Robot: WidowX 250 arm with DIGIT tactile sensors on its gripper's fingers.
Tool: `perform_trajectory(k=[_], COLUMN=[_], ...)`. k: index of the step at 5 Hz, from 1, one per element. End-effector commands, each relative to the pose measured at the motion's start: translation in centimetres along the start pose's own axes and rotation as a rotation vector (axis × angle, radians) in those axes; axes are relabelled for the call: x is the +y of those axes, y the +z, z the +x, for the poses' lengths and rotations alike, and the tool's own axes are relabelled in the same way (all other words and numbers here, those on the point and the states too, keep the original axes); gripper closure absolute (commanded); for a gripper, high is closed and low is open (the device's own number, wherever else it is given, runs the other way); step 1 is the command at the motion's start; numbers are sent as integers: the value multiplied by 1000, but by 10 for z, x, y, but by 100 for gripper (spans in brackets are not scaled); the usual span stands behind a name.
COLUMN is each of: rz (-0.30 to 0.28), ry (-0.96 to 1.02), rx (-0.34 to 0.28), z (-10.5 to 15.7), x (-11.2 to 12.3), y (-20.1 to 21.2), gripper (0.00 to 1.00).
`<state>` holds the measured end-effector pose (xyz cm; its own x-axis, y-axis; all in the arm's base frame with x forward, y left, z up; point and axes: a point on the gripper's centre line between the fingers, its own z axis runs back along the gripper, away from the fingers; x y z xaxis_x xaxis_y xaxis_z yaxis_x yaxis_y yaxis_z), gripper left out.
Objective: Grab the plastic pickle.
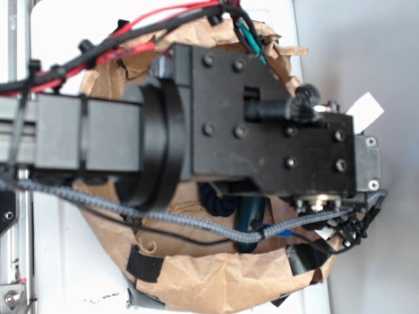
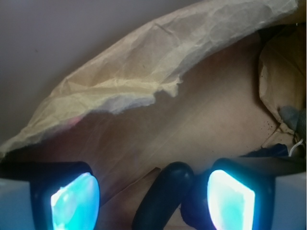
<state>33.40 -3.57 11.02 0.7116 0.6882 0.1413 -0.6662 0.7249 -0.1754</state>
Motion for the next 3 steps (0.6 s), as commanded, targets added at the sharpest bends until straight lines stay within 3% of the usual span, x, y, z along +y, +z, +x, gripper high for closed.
perform_trajectory(k=[1, 2, 3], rz=[-55, 9, 35], ry=[5, 38, -24], rx=[-46, -75, -63], z=[9, -9, -8], x=[-4, 21, 36], y=[21, 19, 18], gripper=[0, 0, 0])
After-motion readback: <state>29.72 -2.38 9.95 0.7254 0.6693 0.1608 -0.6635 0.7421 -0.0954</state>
